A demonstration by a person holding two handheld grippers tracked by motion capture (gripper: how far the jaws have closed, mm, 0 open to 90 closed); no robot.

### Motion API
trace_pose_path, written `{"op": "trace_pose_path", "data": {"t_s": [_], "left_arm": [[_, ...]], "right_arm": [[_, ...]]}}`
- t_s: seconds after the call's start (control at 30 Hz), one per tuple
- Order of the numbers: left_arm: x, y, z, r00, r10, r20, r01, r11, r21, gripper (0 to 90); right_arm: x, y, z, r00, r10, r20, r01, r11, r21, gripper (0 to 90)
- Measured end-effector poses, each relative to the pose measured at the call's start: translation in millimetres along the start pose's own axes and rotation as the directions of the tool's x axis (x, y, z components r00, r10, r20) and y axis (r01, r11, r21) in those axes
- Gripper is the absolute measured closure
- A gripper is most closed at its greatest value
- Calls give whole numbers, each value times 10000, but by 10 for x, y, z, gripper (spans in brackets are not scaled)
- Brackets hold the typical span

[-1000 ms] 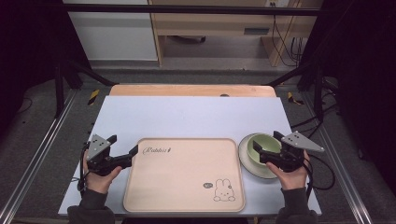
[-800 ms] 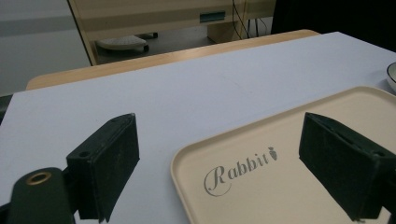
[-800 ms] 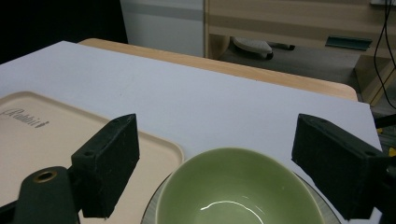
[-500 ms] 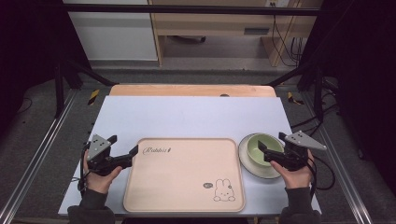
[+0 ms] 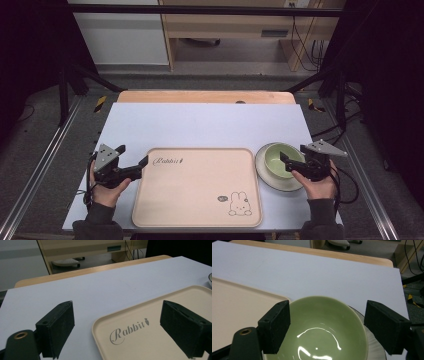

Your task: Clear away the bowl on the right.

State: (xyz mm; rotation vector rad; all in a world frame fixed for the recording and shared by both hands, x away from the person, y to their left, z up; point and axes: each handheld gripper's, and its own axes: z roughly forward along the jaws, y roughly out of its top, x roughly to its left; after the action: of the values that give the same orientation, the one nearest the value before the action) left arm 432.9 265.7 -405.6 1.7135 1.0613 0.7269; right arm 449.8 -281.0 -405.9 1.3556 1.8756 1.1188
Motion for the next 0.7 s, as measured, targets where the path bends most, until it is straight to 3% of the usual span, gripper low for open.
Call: {"op": "trace_pose_path", "data": {"t_s": [0.53, 0.7], "left_arm": [[9, -4, 12, 10000, -27, -40, 28, 10000, 74, 117], [18, -9, 20, 10000, -57, -78, 58, 9999, 107, 117]], "right_arm": [[-166, -81, 131, 9984, 282, 492, -331, 9943, 1014, 260], [-195, -104, 147, 9980, 355, 523, -418, 9913, 1244, 316]]}}
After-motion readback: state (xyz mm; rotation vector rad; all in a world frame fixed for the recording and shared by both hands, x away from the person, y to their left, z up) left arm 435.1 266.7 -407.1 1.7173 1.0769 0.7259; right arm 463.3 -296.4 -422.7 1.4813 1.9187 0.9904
